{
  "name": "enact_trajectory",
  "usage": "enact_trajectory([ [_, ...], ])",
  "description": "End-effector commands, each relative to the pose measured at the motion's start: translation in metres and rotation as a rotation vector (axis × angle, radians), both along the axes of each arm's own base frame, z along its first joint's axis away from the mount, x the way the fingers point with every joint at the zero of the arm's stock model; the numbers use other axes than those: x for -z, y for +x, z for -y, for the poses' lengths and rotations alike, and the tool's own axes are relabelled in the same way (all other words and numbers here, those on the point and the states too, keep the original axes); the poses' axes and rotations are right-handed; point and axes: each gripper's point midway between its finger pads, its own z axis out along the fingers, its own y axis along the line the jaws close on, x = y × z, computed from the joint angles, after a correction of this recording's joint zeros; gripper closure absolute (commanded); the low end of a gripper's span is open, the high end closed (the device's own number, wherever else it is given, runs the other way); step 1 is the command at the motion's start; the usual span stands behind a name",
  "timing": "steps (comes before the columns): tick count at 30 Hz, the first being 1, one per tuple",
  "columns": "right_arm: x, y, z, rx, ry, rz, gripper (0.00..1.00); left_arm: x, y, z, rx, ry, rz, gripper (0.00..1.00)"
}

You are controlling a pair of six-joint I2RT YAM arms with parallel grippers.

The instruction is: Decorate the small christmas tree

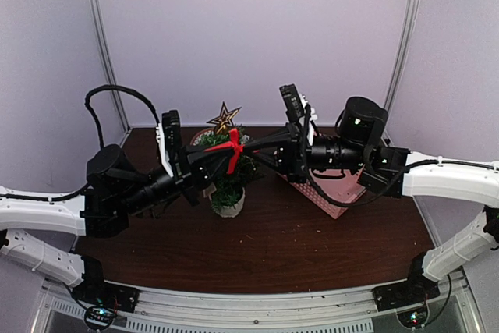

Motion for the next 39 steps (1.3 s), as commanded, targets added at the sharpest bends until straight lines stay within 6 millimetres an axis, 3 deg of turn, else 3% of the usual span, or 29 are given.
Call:
enact_trajectory([
  [1, -0.022, -0.005, 0.005, 0.003, 0.024, 0.041, 1.0, -0.003, 0.001, -0.005, -0.015, -0.021, 0.0, 0.96],
  [3, -0.014, -0.003, 0.005, 0.02, -0.038, 0.043, 1.0, -0.001, 0.006, -0.012, -0.06, -0.001, -0.016, 0.72],
  [5, -0.004, -0.001, 0.007, 0.036, -0.108, 0.054, 1.0, 0.003, 0.013, -0.022, -0.12, 0.028, -0.033, 0.54],
  [10, 0.037, 0.004, 0.018, 0.056, -0.365, 0.045, 1.0, 0.015, 0.034, -0.061, -0.283, 0.104, -0.084, 0.37],
  [16, 0.097, 0.016, 0.038, 0.056, -0.746, 0.048, 1.0, 0.028, 0.048, -0.095, -0.418, 0.176, -0.111, 0.36],
  [20, 0.118, 0.03, 0.044, 0.073, -0.902, 0.077, 1.0, 0.03, 0.05, -0.101, -0.436, 0.176, -0.109, 0.36],
  [29, 0.092, 0.055, 0.014, 0.045, -0.84, 0.128, 1.0, 0.031, 0.051, -0.094, -0.419, 0.185, -0.096, 0.38],
  [39, 0.093, 0.071, -0.011, -0.032, -0.854, 0.125, 1.0, 0.032, 0.052, -0.095, -0.427, 0.182, -0.094, 0.38],
])
